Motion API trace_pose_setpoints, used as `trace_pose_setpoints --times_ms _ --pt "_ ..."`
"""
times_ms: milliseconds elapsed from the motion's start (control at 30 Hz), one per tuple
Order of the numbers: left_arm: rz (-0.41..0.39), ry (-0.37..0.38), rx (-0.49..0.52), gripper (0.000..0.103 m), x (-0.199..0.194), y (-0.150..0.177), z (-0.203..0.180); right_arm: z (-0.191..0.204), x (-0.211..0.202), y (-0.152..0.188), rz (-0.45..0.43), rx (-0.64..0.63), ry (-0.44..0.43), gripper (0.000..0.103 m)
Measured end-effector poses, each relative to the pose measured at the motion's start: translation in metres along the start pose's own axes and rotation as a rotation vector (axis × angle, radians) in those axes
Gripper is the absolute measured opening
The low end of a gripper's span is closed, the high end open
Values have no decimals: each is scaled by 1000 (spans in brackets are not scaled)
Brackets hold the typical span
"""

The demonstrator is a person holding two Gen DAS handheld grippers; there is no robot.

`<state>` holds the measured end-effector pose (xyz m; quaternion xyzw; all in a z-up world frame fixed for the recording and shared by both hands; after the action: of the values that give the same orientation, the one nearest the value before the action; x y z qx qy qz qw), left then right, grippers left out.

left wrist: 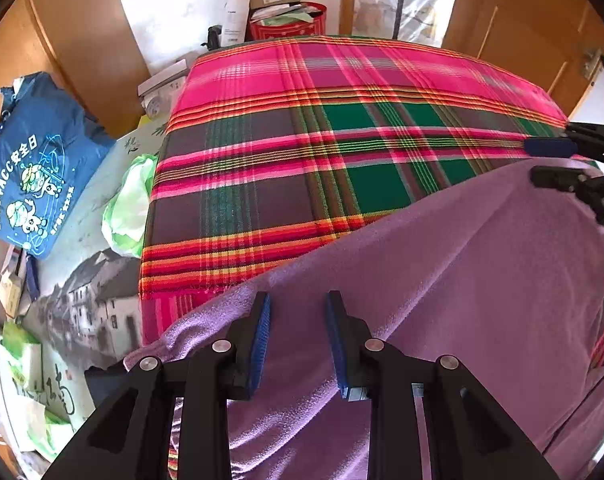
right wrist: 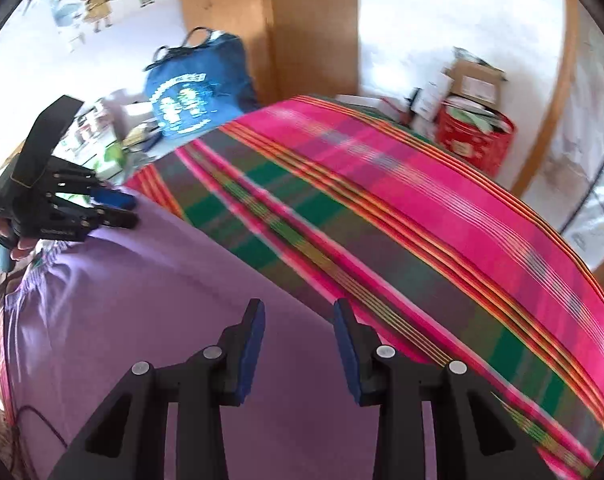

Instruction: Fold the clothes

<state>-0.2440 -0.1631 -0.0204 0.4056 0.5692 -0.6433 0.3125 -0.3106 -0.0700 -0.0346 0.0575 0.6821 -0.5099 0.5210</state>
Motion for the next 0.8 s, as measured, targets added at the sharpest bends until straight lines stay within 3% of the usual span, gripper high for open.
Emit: trace_pose_setpoints --times_ms 233,600,667,733,800 --pt "-5 -2 -17 29 0 1 8 34 48 -13 77 -73 -26 36" --pt "-14 -37 -1 33 -1 3 14 39 54 -17 94 -68 -70 38" --pt "-14 -39 0 33 -1 3 15 43 55 -17 98 -76 -69 33" --pt "-22 -47 6 33 -3 3 15 47 54 -18 100 -88 -68 16" --pt "-42 -60 16 33 -7 4 14 54 52 -16 91 -126 -42 8"
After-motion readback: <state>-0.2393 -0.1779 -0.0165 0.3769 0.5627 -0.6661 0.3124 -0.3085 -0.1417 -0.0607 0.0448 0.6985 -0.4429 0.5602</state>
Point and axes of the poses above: each gripper's, at about its wrist camera, not at the fingertips, and x roughly the way its jaws point, z to its left, y to its underside, the point moved 3 cm from there along x, roughly the way its jaws point, and after that the axes turned 4 degrees about -z, right-handed, at the moved point
